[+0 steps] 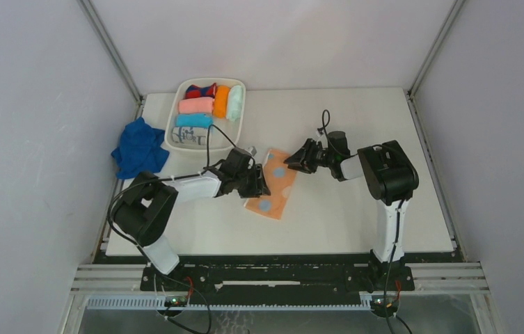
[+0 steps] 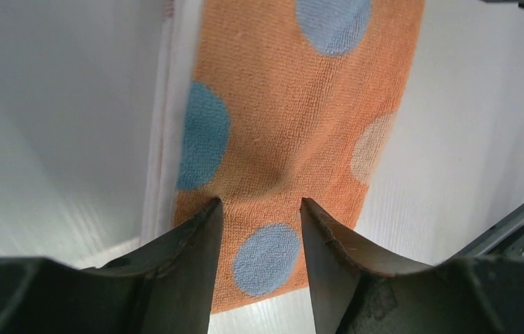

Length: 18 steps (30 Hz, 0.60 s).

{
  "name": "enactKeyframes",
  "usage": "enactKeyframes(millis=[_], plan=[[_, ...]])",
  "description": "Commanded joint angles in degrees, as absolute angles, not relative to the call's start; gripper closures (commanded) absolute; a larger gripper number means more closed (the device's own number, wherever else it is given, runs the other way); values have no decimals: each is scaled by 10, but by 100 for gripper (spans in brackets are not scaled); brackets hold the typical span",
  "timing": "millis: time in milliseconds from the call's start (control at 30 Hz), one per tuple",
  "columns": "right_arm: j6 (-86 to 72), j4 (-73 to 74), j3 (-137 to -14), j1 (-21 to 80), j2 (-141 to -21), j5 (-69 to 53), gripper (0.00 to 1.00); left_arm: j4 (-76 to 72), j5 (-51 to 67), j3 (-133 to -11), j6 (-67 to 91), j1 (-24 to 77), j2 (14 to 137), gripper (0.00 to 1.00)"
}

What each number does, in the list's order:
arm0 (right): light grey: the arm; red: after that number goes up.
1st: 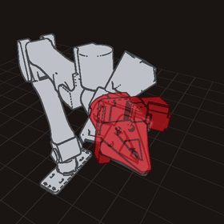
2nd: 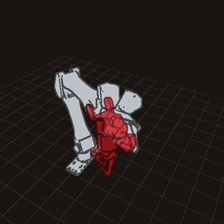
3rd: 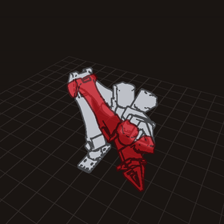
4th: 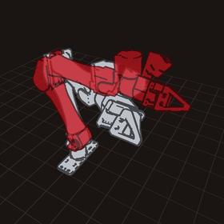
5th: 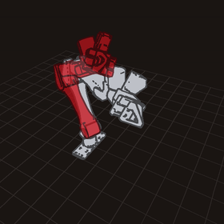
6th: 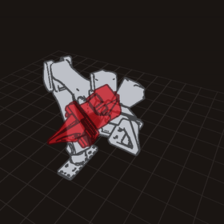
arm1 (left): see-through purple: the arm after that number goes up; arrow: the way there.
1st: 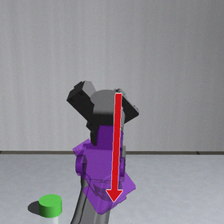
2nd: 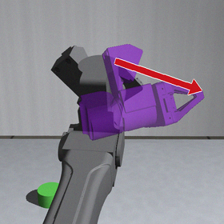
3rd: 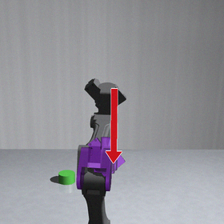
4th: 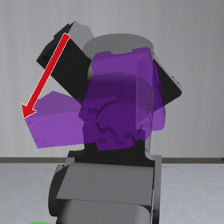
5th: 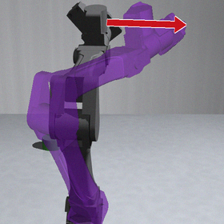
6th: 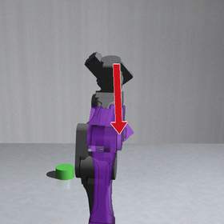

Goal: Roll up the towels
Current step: Roll the towel at the center of the board.

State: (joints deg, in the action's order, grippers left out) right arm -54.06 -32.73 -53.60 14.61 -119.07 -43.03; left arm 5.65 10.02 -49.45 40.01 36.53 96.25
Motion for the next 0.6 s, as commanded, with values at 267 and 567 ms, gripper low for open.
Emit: enactKeyframes(millis=[267,567], plan=[[-480,-266,-602,136,-1145,-445,60,69,121,-497,382,327,918,41],[-276,-63,-531,216,-945,-378,46,64,59,-378,478,325,736,28]])
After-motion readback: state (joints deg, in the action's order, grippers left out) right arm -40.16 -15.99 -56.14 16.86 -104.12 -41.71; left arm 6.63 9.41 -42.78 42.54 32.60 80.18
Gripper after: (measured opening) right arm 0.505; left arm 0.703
